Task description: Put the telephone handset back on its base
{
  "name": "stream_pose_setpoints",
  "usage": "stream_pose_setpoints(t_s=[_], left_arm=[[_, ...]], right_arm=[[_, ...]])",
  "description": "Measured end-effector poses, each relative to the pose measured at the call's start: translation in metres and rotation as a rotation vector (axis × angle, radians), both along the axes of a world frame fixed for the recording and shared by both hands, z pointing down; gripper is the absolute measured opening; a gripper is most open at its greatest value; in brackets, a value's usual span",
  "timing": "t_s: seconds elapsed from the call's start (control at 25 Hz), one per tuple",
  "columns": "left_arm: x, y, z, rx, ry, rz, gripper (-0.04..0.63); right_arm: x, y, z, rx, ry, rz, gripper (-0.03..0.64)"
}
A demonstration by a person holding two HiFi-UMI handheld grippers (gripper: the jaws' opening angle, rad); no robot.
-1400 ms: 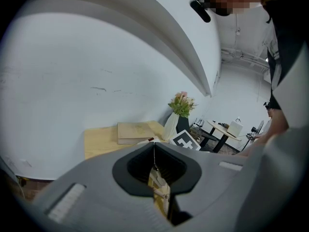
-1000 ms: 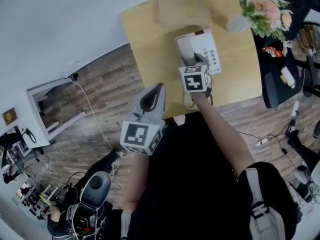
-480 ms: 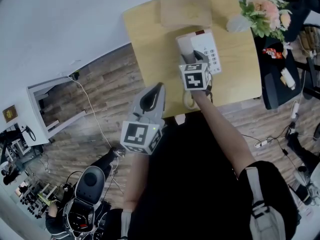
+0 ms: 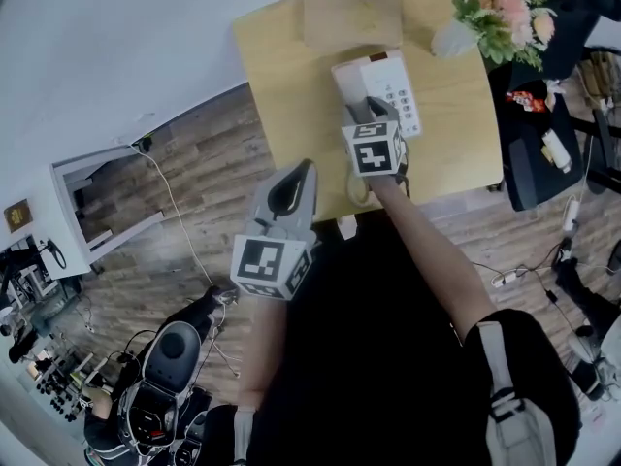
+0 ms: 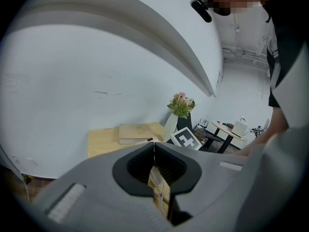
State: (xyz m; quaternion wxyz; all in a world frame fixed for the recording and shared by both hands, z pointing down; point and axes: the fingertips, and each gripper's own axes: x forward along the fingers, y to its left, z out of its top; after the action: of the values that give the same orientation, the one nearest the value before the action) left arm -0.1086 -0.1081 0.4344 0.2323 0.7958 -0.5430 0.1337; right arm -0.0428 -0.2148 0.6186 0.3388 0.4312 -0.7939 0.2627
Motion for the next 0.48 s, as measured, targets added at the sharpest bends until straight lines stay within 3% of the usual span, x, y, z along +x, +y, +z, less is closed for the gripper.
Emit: stream_pose_setpoints(t_s=[0.48], left_arm=[[0.014, 0.025, 0.013, -0.041, -0.01, -0.031, 0.009]], right_arm=[[0.012, 0.022, 0.004, -0.001, -0.064, -0.02, 0.184]])
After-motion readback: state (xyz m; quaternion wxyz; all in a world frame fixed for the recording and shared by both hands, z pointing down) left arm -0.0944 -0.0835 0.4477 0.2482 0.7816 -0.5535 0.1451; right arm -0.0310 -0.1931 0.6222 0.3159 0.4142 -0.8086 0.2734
